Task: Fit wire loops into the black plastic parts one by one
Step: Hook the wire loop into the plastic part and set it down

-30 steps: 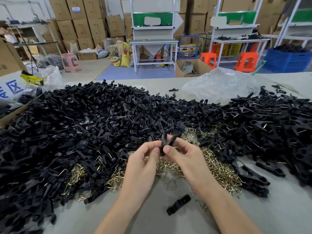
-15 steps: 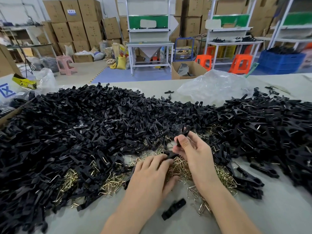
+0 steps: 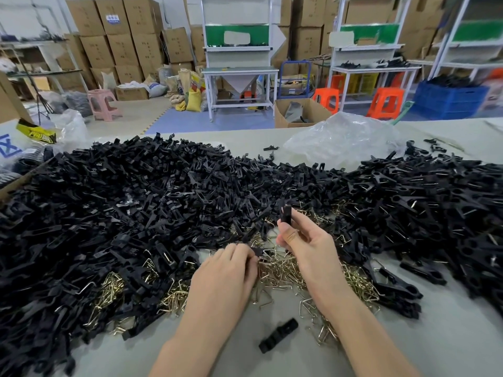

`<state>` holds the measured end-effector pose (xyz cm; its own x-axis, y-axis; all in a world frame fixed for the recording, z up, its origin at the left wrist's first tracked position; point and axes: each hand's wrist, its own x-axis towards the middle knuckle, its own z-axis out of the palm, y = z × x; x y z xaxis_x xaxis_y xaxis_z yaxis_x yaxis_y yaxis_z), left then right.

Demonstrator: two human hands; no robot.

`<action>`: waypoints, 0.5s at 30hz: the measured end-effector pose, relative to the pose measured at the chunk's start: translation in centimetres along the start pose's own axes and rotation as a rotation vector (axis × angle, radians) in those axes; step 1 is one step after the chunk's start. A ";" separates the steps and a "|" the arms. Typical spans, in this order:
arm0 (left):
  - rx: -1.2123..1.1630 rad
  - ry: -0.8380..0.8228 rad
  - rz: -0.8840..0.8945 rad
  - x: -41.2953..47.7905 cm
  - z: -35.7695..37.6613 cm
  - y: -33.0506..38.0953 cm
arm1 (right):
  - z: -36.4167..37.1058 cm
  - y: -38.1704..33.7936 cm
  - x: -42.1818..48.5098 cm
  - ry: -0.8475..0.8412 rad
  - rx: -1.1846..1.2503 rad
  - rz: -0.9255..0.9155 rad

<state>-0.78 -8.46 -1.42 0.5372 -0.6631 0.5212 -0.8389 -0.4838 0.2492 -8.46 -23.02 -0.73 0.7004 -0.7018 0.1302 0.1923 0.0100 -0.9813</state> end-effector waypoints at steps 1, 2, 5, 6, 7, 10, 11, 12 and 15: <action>-0.011 0.008 -0.013 0.1 -0.1 -0.2 | 0.0 0.0 -0.1 0.000 -0.005 0.002; -0.048 -0.007 -0.045 0.1 -0.2 -0.3 | 0.1 0.0 -0.1 0.001 -0.004 0.007; -0.216 -0.066 -0.189 0.0 -0.2 -1.0 | 0.2 0.0 -0.1 0.001 0.006 0.022; -0.255 -0.049 -0.212 -0.1 -0.2 -1.1 | 0.2 0.0 -0.1 0.000 0.011 0.025; -0.297 -0.023 -0.230 -0.2 -0.2 -1.2 | 0.2 -0.1 -0.1 -0.001 0.019 0.028; -0.510 0.074 -0.312 -0.1 -0.6 -1.1 | 0.2 -0.4 -0.2 -0.031 0.126 0.064; -0.617 0.100 -0.361 0.0 -0.8 -0.9 | 0.2 -0.5 -0.2 -0.066 0.187 0.087; -0.709 0.120 -0.402 0.1 -1.1 -0.8 | 0.2 -0.7 -0.3 -0.109 0.245 0.114; -0.852 0.165 -0.465 0.4 -1.5 -0.2 | 0.8 -0.7 -0.6 -0.246 0.390 0.216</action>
<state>-0.51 -7.78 -0.07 0.8650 -0.3916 0.3137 -0.3640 -0.0594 0.9295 -8.46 -22.03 0.04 0.8845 -0.4666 0.0055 0.2348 0.4349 -0.8693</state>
